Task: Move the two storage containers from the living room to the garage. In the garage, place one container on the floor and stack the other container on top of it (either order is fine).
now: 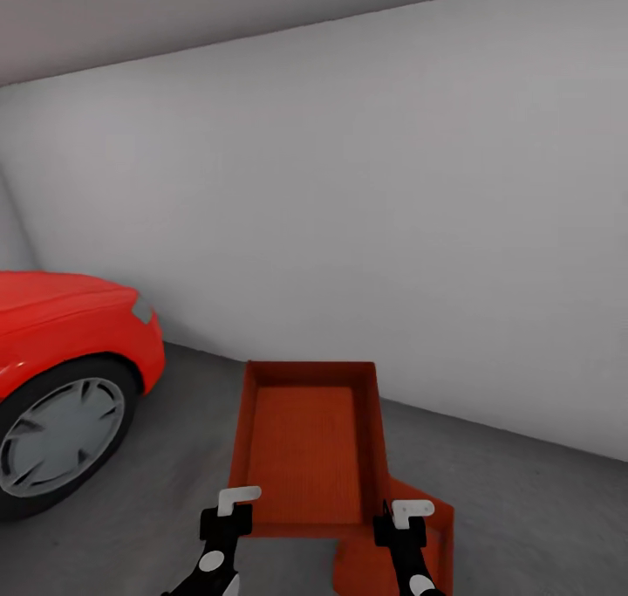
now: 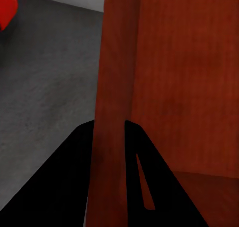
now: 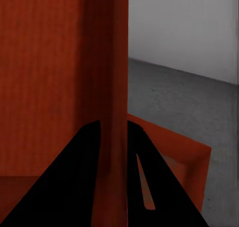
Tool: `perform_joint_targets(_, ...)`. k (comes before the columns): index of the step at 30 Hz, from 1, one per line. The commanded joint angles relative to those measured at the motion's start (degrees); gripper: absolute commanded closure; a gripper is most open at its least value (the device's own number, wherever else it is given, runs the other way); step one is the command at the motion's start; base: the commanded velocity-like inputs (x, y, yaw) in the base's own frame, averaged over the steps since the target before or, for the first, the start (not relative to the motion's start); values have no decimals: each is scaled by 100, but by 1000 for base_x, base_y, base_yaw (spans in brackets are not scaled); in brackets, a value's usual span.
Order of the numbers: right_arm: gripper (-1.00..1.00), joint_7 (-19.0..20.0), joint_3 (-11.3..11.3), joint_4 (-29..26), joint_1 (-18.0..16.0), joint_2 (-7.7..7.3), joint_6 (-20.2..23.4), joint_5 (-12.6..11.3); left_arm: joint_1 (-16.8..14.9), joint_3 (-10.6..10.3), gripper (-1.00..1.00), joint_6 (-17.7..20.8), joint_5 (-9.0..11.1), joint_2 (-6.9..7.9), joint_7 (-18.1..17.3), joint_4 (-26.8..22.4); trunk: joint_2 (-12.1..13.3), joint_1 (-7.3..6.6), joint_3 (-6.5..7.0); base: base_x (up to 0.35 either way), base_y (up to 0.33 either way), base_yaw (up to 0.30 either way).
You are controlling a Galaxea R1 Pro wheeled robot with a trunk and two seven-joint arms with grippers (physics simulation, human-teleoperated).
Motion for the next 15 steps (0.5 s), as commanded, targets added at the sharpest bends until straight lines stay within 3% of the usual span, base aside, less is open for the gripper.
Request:
perform_joint_targets(1,100,9,-227,-123,-11,2,-287,-53,-2,-15,100,-11,113,3,43,13,-10,5,-11,238,153,-281)
perform_joint_targets(15,100,9,-227,-123,-11,2,-287,-58,-2,-15,100,-20,112,1,52,14,-10,5,-11,26,17,-281)
